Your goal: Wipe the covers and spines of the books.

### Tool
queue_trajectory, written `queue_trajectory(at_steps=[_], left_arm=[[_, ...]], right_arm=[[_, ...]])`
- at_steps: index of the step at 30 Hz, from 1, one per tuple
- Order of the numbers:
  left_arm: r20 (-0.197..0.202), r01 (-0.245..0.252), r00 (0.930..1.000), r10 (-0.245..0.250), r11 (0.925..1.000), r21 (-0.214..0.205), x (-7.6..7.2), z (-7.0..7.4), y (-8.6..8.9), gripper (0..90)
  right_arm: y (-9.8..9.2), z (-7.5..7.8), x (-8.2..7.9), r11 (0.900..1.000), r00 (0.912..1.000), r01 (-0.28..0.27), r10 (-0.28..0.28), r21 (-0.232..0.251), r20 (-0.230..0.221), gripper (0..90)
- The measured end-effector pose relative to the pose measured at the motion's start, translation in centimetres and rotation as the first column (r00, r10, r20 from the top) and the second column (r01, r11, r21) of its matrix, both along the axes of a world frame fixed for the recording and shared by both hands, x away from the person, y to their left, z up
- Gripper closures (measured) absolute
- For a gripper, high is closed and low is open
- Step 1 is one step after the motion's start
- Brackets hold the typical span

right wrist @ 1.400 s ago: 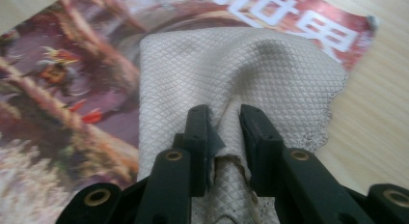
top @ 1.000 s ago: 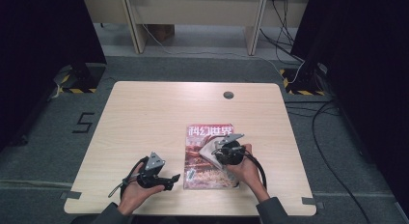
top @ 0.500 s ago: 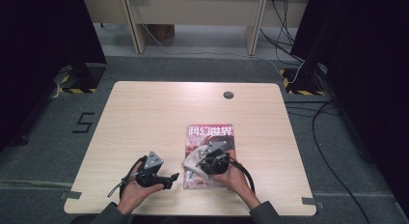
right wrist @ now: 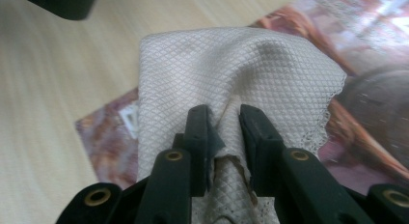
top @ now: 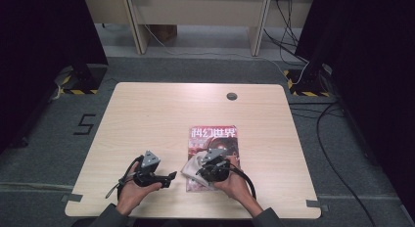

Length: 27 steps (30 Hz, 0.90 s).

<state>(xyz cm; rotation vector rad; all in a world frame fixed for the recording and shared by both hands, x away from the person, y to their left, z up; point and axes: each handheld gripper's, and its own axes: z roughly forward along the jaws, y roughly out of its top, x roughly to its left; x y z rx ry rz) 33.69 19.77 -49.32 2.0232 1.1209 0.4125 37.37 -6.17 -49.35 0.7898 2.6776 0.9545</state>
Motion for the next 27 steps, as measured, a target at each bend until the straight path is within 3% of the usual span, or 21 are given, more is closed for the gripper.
queue_trajectory(at_steps=[9, 21, 24, 27], left_arm=[[-0.004, -0.016, 0.9999, 0.016, 0.9998, -0.007, 0.1, -0.1, 0.2, 17.6], [0.003, -0.047, 0.9989, 0.048, 0.9988, -0.015, 0.2, 0.0, 0.5, 16.5], [0.004, -0.050, 0.9987, 0.050, 0.9986, -0.016, 0.2, 0.0, 0.6, 16.5], [0.007, -0.055, 0.9985, 0.055, 0.9983, -0.018, 0.2, 0.0, 0.6, 16.5]], right_arm=[[-0.4, 0.1, 0.0, 0.9998, 0.9998, 0.017, -0.017, -0.012, 0.010, 74.1], [1.9, 0.0, -2.7, 0.9961, 0.9961, -0.088, 0.088, -0.006, -0.002, 74.0], [1.5, 0.0, -2.5, 0.9977, 0.9976, -0.068, 0.068, -0.001, -0.013, 74.0], [0.8, 0.1, -2.0, 0.9991, 0.9993, -0.036, 0.036, -0.021, 0.010, 74.0]])
